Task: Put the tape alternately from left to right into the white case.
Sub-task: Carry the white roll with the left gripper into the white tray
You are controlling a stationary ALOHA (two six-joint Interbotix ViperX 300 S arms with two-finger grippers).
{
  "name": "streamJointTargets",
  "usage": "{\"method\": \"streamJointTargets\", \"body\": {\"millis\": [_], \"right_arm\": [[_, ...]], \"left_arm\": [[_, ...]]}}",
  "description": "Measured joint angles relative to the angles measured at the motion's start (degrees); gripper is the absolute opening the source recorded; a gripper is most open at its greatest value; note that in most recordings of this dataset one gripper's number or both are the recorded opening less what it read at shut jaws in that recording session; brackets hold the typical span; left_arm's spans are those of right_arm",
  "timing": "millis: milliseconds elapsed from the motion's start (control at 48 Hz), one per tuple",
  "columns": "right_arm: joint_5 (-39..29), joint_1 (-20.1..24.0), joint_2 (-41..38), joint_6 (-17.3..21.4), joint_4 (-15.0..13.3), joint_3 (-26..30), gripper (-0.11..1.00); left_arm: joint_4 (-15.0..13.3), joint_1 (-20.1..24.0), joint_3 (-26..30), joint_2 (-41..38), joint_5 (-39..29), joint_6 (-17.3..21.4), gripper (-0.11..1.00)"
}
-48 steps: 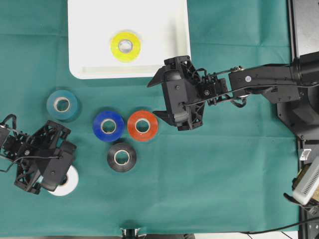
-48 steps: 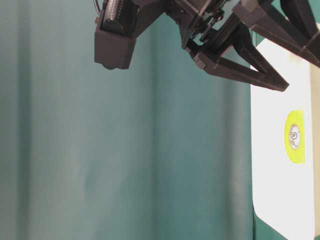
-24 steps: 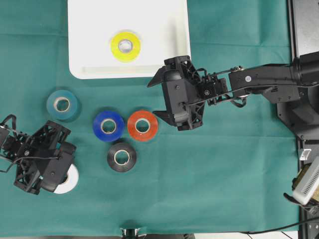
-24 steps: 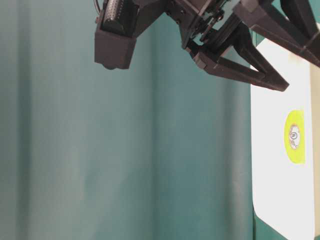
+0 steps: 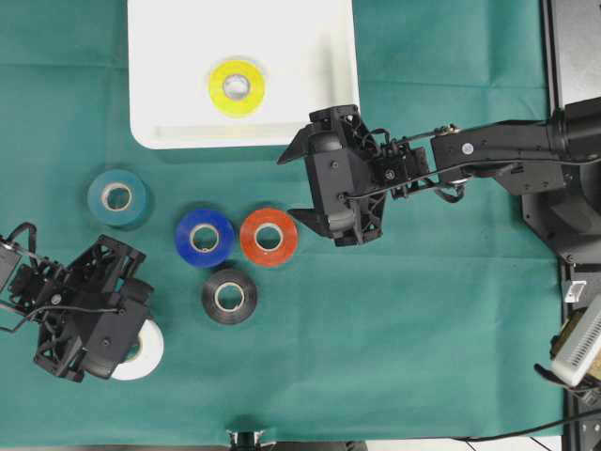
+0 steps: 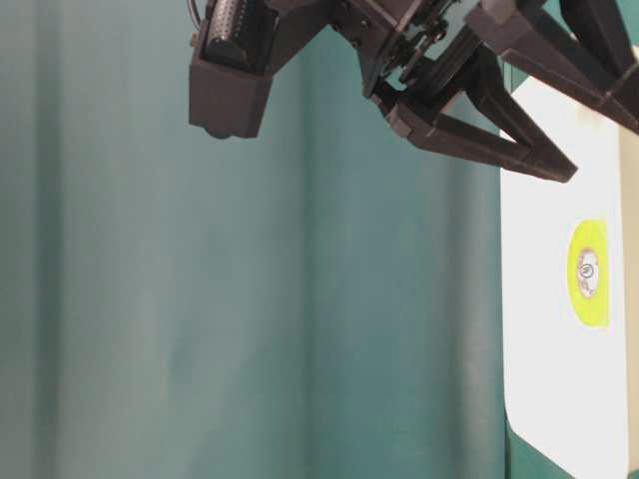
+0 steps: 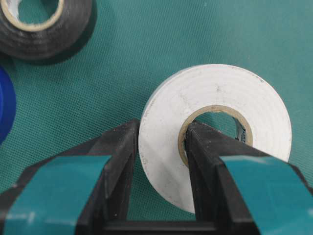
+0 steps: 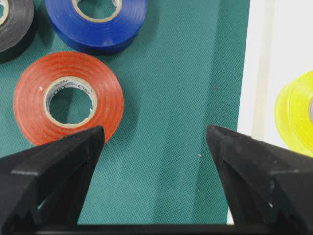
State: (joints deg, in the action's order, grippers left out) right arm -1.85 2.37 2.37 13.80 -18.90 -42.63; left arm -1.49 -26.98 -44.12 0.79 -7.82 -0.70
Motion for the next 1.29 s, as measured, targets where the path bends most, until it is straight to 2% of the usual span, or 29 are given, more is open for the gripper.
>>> {"method": "streamJointTargets", "body": {"millis": [208,354,666,833,1124,1291], "right_arm": [[0.0,-0.09,0.0,0.0,0.09,0.0,0.82],[0.0,-0.09,0.0,0.0,0.0,-0.09,0.82],[0.0,-0.09,0.0,0.0,0.0,0.0,0.82],[0.0,0.0,0.0,0.0,0.0,-0.18,0.82],[1.32,0.0,-0.09,0.0,0.0,-0.88,0.82],[1.67,0.0,0.0,0.0,0.0,-0.88,0.82]], "left_arm": [[0.0,0.44,0.88,1.49,-3.08,0.0,0.28],[0.09,3.6,0.79,2.72,-3.16,0.0,0.28],[0.09,14.06,0.44,5.62,-3.25,0.26,0.28],[0.09,21.09,0.44,7.21,-3.16,0.62,0.28],[0.0,32.87,0.53,7.47,2.02,4.92,0.28],[0.09,37.62,0.7,7.38,4.66,7.91,0.28]]}}
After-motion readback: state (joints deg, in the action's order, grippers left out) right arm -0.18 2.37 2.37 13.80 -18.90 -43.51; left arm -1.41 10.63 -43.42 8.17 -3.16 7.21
